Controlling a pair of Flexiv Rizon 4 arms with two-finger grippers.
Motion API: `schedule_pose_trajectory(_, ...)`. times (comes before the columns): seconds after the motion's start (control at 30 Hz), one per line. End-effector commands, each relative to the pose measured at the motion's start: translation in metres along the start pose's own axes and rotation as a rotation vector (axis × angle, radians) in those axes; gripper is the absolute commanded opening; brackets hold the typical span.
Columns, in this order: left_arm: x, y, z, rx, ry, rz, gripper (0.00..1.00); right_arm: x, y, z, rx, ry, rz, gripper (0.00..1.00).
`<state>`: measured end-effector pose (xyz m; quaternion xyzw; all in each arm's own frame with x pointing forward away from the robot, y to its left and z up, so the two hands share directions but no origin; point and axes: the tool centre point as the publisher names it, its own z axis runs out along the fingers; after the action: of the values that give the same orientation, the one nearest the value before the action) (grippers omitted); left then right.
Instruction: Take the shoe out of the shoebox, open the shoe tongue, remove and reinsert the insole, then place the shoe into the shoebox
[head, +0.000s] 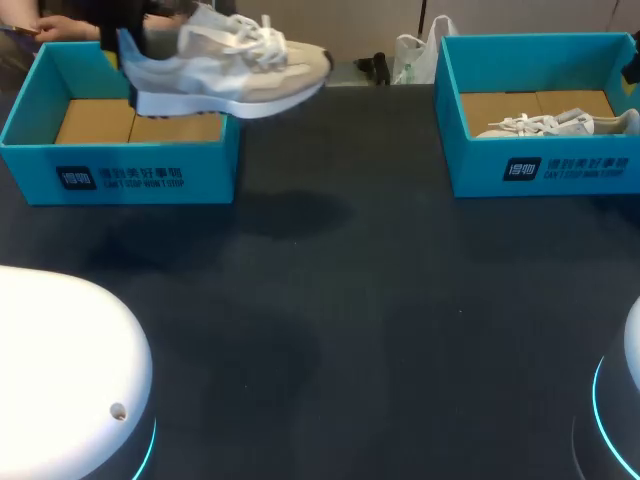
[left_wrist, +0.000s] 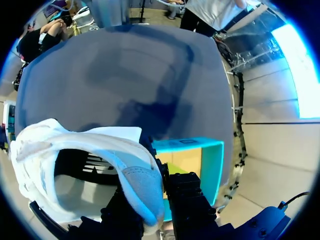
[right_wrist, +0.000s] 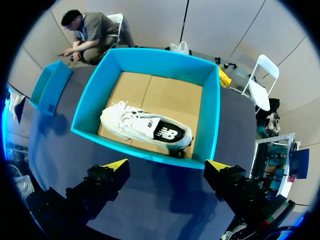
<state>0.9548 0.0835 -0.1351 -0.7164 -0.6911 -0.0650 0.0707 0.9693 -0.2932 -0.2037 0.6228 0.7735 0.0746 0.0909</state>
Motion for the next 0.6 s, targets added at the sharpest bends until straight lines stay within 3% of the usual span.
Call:
schedule_pose_trajectory(0.03, -0.022, -0.023, -0.006, -0.010, 0.040, -0.014, 0.00, 0.000, 0.001, 0.000, 0.001, 0.001, 0.000, 1.00)
schedule_pose_trajectory(0.4, -0.090, -0.078, -0.009, 0.012, 0.067, -0.010, 0.00, 0.000, 0.001, 0.000, 0.001, 0.001, 0.000, 1.00)
schedule_pose_trajectory(0.6, -0.116, -0.114, -0.009, 0.030, 0.058, 0.023, 0.00, 0.000, 0.001, 0.000, 0.001, 0.001, 0.000, 1.00)
